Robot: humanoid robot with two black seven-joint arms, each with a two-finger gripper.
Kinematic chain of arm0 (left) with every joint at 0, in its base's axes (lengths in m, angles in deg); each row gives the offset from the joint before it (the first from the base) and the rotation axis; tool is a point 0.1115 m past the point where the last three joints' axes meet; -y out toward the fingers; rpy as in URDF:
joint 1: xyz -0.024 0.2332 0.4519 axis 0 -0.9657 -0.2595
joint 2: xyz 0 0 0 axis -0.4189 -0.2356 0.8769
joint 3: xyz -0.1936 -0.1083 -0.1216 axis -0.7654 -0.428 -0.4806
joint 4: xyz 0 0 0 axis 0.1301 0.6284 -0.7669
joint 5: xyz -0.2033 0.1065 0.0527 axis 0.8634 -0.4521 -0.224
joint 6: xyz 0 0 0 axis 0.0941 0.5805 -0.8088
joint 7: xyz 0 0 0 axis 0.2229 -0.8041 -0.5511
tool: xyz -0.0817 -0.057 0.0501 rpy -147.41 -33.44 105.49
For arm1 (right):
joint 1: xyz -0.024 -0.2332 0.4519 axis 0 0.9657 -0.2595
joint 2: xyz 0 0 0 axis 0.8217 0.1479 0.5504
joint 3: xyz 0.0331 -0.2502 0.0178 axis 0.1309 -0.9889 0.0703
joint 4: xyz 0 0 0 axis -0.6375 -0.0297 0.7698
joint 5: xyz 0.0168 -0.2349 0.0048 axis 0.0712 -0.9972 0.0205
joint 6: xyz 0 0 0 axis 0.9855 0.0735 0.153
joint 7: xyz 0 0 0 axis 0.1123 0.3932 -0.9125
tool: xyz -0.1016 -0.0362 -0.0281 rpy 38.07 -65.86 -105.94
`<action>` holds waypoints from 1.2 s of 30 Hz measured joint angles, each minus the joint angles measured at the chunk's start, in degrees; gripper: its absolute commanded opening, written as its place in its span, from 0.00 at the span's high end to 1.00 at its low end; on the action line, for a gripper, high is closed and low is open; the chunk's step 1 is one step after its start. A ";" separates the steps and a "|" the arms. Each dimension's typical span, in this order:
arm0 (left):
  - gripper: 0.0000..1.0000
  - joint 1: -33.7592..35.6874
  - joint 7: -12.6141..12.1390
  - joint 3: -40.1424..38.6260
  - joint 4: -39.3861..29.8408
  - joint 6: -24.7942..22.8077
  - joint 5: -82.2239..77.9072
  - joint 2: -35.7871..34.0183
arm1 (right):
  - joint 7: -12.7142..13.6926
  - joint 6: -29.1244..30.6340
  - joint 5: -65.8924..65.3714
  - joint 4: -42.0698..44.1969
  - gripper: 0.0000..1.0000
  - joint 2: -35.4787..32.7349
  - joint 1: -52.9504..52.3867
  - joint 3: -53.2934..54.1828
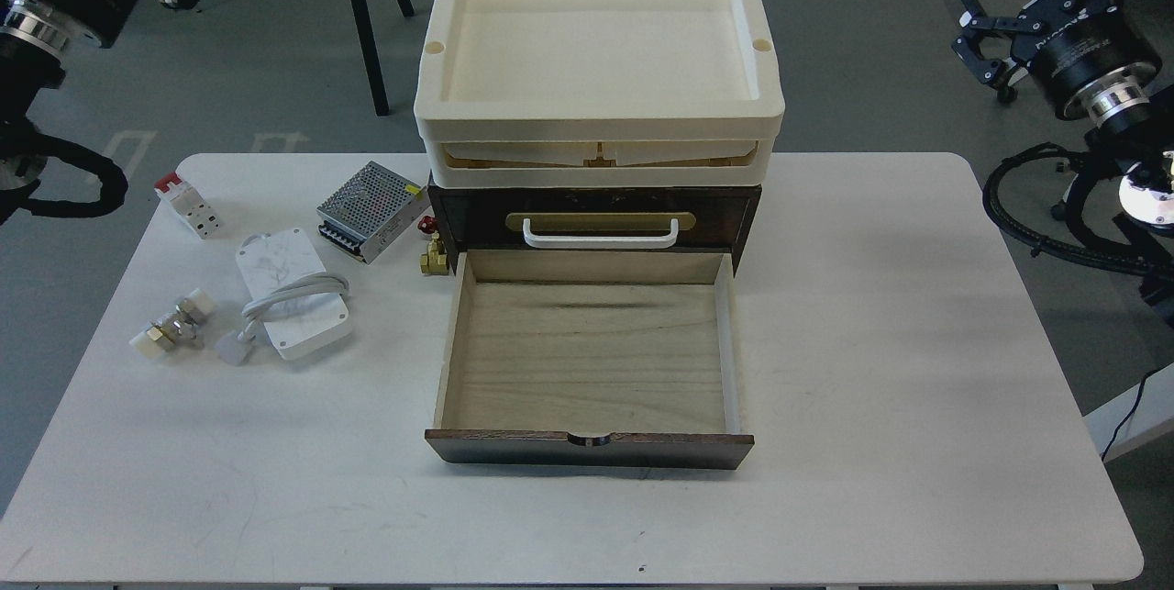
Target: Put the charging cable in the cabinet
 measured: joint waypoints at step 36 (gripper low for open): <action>0.01 -8.61 0.02 -2.68 -32.78 10.50 -85.05 -24.50 | -0.08 0.00 0.50 -1.82 0.00 -9.77 3.01 3.49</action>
